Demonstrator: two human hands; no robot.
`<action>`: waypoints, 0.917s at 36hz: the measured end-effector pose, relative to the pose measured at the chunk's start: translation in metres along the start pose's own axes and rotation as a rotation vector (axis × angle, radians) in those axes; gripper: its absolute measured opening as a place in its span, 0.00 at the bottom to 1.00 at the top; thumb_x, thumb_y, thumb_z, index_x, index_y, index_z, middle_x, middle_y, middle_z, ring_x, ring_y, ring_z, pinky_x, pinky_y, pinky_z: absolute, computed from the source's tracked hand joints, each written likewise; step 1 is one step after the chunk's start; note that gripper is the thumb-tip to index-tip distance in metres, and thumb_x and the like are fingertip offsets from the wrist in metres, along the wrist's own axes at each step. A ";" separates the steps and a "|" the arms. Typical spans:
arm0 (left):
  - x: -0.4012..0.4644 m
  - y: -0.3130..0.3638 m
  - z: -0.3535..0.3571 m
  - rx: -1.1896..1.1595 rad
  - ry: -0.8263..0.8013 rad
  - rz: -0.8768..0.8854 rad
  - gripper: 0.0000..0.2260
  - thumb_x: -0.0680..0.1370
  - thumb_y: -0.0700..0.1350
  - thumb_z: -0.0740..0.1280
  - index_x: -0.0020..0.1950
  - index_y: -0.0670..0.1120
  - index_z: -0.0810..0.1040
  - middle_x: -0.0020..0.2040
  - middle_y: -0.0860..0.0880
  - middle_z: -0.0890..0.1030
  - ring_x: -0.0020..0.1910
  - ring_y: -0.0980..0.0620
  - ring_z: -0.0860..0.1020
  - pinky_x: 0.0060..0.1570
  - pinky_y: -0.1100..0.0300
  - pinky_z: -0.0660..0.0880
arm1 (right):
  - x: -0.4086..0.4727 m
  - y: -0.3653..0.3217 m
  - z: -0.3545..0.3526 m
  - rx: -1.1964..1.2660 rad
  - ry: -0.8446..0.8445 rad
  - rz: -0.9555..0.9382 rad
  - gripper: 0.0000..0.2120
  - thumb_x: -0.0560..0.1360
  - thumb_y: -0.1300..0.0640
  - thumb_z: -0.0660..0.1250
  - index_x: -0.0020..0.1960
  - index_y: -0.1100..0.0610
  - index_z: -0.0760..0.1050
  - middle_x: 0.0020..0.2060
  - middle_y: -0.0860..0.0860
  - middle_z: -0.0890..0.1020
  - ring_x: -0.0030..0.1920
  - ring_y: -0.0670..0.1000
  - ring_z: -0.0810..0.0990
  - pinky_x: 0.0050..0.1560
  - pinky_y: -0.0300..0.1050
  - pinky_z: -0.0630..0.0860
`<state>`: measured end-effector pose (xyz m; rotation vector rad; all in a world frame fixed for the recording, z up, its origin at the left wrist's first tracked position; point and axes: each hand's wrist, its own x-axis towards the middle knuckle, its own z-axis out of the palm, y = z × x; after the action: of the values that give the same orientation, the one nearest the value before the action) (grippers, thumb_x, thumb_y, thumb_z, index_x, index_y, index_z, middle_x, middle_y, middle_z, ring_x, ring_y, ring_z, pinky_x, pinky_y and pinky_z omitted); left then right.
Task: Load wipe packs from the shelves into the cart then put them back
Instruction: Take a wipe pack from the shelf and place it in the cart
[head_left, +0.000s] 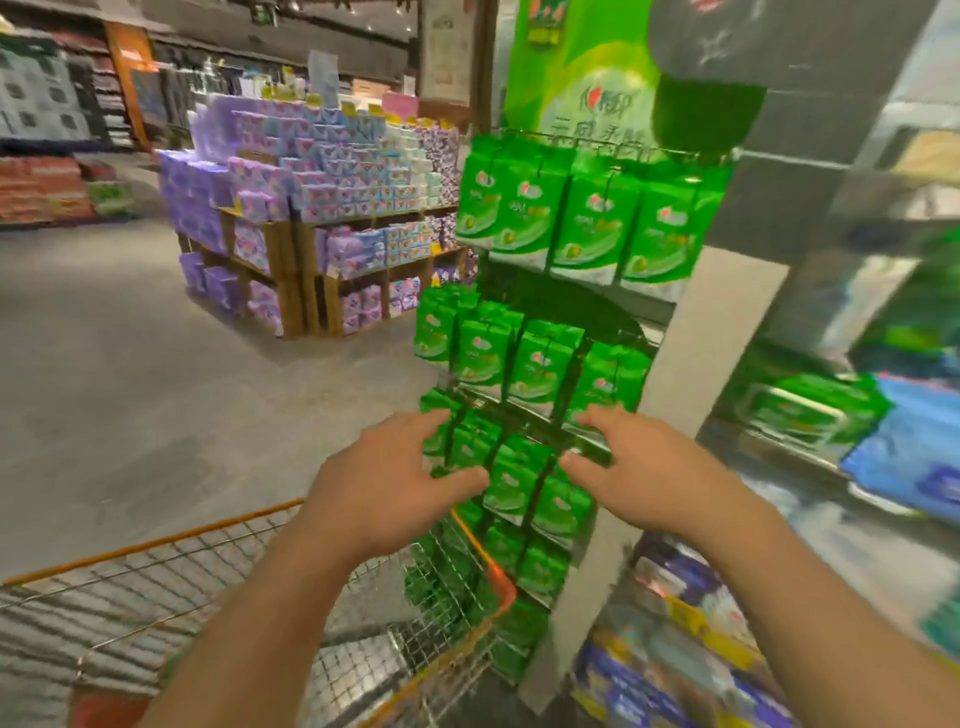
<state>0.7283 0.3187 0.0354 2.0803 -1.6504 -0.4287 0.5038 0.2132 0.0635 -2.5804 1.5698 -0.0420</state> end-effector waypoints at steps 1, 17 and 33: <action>0.000 0.013 0.008 0.000 -0.015 0.014 0.40 0.73 0.74 0.62 0.81 0.62 0.57 0.81 0.57 0.61 0.78 0.53 0.63 0.73 0.48 0.66 | -0.009 0.016 -0.001 0.007 0.002 0.015 0.30 0.78 0.35 0.61 0.76 0.48 0.67 0.73 0.52 0.73 0.70 0.57 0.74 0.69 0.51 0.72; 0.003 0.232 0.138 0.064 -0.159 0.301 0.40 0.72 0.75 0.62 0.81 0.60 0.60 0.80 0.58 0.64 0.78 0.55 0.64 0.74 0.54 0.64 | -0.155 0.243 -0.011 0.124 0.071 0.326 0.27 0.78 0.36 0.61 0.72 0.49 0.70 0.69 0.51 0.75 0.69 0.56 0.73 0.65 0.48 0.70; 0.045 0.345 0.207 0.028 -0.287 0.503 0.38 0.71 0.72 0.66 0.79 0.63 0.61 0.78 0.60 0.67 0.74 0.55 0.69 0.69 0.55 0.68 | -0.203 0.345 -0.006 0.194 0.093 0.598 0.30 0.79 0.36 0.60 0.77 0.47 0.65 0.71 0.49 0.74 0.69 0.53 0.74 0.69 0.47 0.68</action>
<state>0.3477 0.1798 0.0411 1.5877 -2.2698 -0.5482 0.1051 0.2354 0.0372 -1.9034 2.1774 -0.2460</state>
